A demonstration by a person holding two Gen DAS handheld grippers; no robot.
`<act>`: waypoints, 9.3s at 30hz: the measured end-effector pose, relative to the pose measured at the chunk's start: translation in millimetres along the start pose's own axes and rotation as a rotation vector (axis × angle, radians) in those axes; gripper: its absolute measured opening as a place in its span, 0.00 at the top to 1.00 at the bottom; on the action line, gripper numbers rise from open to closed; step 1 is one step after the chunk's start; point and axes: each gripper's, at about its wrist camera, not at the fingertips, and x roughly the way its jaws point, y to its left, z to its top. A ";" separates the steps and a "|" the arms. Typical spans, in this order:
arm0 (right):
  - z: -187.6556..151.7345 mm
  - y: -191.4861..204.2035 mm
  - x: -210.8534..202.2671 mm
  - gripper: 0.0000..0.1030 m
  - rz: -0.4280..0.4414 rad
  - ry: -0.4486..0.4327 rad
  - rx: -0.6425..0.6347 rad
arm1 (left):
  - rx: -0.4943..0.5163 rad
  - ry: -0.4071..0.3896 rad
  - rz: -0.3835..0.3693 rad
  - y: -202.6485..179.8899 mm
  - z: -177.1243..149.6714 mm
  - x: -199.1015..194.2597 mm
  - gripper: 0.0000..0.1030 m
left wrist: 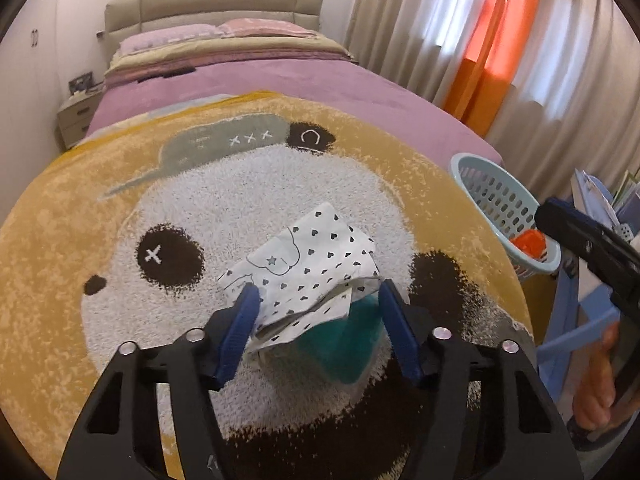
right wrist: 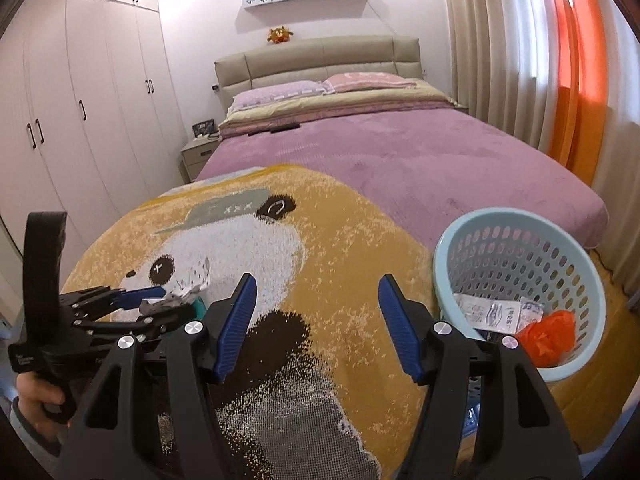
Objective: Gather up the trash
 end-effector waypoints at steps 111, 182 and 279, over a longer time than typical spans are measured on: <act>47.4 -246.7 5.5 0.54 -0.375 0.015 0.366 | 0.207 -0.027 -0.293 -233.5 118.7 103.0 0.61; -33.9 -52.7 -64.0 0.38 -0.359 -0.305 0.059 | 0.049 -0.468 0.257 -79.3 -13.5 -49.1 0.07; -33.7 -51.2 -63.4 0.38 -0.321 -0.276 0.051 | 0.088 -0.470 0.310 -82.9 -9.5 -57.4 0.07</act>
